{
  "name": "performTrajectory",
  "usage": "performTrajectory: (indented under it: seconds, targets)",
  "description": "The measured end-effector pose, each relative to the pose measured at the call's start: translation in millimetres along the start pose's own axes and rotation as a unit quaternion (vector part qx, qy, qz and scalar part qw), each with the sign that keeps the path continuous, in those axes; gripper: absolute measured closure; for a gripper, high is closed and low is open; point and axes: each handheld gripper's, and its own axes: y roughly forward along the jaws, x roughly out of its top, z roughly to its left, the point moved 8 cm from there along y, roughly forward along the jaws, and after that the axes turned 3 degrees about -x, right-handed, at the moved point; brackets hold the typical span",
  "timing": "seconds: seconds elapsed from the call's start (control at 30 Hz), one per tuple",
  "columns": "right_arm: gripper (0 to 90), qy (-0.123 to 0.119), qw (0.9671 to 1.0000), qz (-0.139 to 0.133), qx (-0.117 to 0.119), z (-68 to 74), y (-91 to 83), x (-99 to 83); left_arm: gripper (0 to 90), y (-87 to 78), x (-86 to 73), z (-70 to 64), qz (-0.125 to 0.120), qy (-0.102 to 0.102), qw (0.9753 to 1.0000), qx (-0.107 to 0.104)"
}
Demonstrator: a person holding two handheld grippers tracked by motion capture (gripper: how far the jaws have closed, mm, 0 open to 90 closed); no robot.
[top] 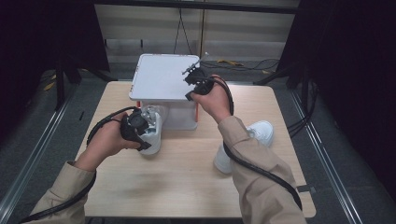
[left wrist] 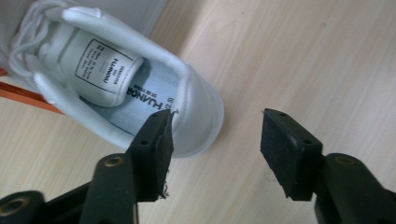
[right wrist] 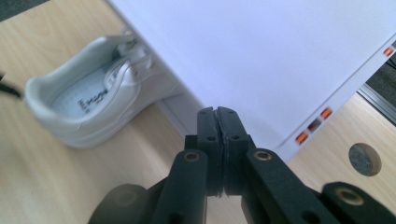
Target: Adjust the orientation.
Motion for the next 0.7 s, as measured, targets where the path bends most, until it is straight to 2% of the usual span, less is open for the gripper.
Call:
performTrajectory:
  seconds: [0.03,0.07,0.13,0.2,0.27,0.3,0.43,0.47,0.53,0.57,0.6,0.63,0.67,0.7]
  targets:
    - [89.4,0.000,1.0000,0.000,0.000,0.0,0.0,0.0,50.0,0.0,0.0,0.0,0.000,0.000,1.0000,0.000]
    - [90.0,0.017,0.9999,-0.001,-0.003,-4.8,5.7,4.9,51.9,2.6,-2.8,-1.4,0.003,0.003,1.0000,0.003]
    - [90.0,0.024,0.9997,-0.004,-0.004,-7.2,9.0,7.1,57.4,4.6,-4.6,-2.8,0.007,0.005,1.0000,-0.004]
    - [90.0,0.040,0.9992,-0.002,-0.010,-13.3,19.5,9.6,58.7,12.7,-10.2,-7.3,0.011,0.003,0.9999,-0.012]
    - [90.0,0.043,0.9990,0.000,-0.009,-14.8,25.8,9.9,63.8,17.5,-14.9,-10.0,0.016,0.001,0.9997,-0.018]
    - [90.0,0.049,0.9988,-0.004,-0.009,-15.3,27.9,10.1,64.2,19.9,-15.9,-10.7,0.011,0.001,0.9998,-0.018]
    - [90.0,0.053,0.9985,-0.006,-0.011,-15.5,29.7,11.6,72.5,27.2,-20.7,-13.3,0.017,0.001,0.9996,-0.022]
    - [90.0,0.055,0.9984,-0.006,-0.013,-15.4,29.5,10.4,75.4,34.2,-20.9,-14.1,0.013,-0.004,0.9996,-0.026]
    - [90.0,0.059,0.9982,-0.009,-0.012,-15.3,29.7,9.8,77.8,38.8,-21.0,-12.1,0.012,-0.005,0.9997,-0.023]
    - [90.0,0.068,0.9975,-0.017,-0.009,-15.6,30.0,9.0,84.5,43.7,-21.8,-9.1,0.012,-0.008,0.9998,-0.017]
    - [90.0,0.073,0.9971,-0.019,-0.008,-15.5,30.0,8.4,87.0,46.3,-21.8,-7.9,0.010,-0.015,0.9997,-0.014]
    - [90.0,0.073,0.9971,-0.019,-0.008,-15.5,30.0,8.4,88.5,46.3,-21.8,-7.9,0.010,-0.015,0.9997,-0.014]
    - [90.0,0.072,0.9970,-0.024,-0.009,-15.8,29.9,7.5,90.0,49.2,-22.0,-3.9,0.012,-0.015,0.9998,-0.001]
    - [90.0,0.070,0.9971,-0.027,-0.010,-15.9,30.0,7.3,90.0,51.1,-22.0,-3.3,0.014,-0.019,0.9997,-0.003]
